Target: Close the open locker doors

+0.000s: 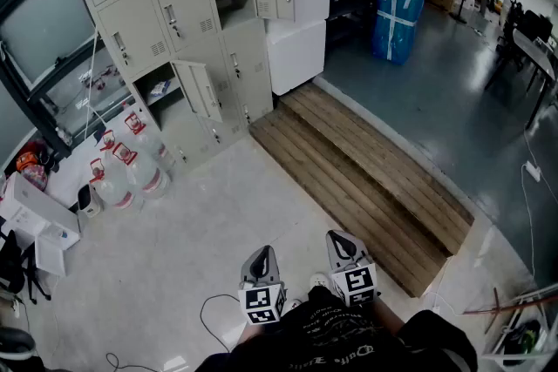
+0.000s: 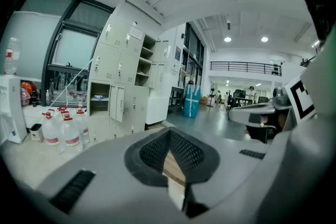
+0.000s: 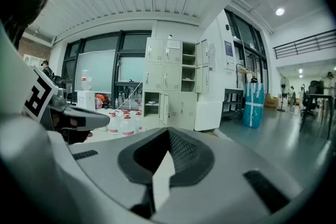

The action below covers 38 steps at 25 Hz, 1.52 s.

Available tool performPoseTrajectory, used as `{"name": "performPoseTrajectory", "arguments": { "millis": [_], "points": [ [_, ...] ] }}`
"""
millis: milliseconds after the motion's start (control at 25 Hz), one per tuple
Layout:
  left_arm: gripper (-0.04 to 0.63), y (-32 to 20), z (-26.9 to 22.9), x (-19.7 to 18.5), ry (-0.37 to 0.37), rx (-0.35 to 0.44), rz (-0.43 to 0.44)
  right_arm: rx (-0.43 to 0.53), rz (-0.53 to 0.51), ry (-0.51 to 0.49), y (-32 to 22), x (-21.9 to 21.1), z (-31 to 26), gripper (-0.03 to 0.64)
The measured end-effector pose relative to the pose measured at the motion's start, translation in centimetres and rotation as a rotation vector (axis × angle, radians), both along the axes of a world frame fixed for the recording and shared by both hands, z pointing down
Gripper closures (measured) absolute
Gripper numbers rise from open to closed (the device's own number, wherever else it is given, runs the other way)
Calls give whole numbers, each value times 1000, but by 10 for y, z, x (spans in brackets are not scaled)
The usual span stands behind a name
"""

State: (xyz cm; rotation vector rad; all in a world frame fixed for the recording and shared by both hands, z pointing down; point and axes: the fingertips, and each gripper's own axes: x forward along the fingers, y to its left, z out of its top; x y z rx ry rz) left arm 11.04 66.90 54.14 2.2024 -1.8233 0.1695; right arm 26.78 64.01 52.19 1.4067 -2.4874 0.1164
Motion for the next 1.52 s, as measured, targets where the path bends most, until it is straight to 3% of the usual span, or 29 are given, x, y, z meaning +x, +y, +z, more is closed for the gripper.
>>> {"name": "performPoseTrajectory", "arguments": {
  "millis": [440,680,1360,1520],
  "points": [
    [589,-5,5,-3,-1,6,30,0,30,-30,-2,-2,6,611],
    [589,-26,10,1,14,5,23,-18,59,-63,-30,12,14,611],
    [588,-203,-6,37,-13,11,-56,-13,-25,-58,-229,49,3,611],
    [588,-237,-7,55,-11,11,-63,-36,-38,-101,-266,54,-3,611]
  ]
}}
